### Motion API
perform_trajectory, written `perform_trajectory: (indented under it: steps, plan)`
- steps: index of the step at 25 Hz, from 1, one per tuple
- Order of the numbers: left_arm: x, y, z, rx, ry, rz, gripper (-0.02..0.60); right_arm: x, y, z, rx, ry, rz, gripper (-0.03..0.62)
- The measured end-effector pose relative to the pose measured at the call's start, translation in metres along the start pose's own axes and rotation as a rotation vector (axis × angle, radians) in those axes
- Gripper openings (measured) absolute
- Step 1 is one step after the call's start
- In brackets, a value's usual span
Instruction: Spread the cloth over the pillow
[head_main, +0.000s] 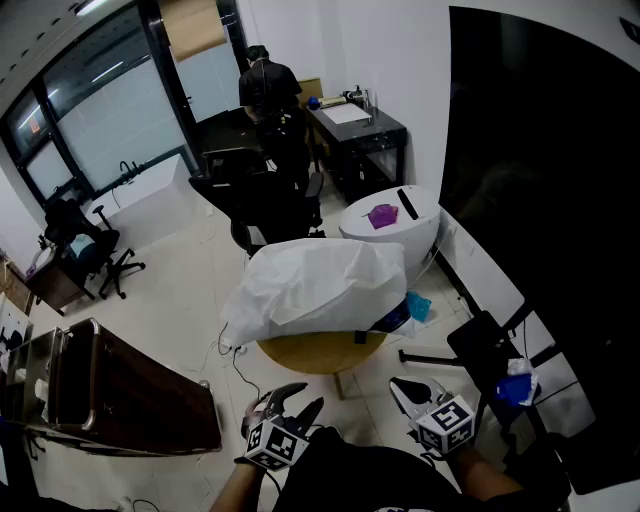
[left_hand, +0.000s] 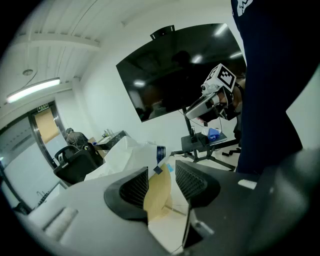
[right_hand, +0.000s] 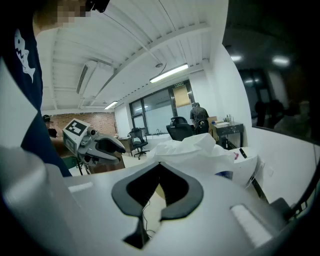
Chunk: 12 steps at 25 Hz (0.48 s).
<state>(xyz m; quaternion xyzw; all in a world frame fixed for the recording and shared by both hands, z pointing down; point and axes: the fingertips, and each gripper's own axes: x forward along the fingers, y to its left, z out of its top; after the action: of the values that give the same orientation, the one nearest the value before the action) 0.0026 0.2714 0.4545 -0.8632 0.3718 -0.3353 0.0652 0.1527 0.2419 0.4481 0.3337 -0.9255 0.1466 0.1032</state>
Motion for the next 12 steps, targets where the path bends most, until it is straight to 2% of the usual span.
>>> perform_trajectory:
  steps: [6,12]
  plan:
    - [0.0,0.023,-0.009,-0.004,0.007,0.036,0.16,0.017,-0.008,0.006,-0.026,0.016,-0.011,0.012]
    - [0.013,0.067,-0.026,-0.036,0.024,0.07,0.161,0.042,-0.025,0.017,-0.045,0.03,-0.035,0.071]
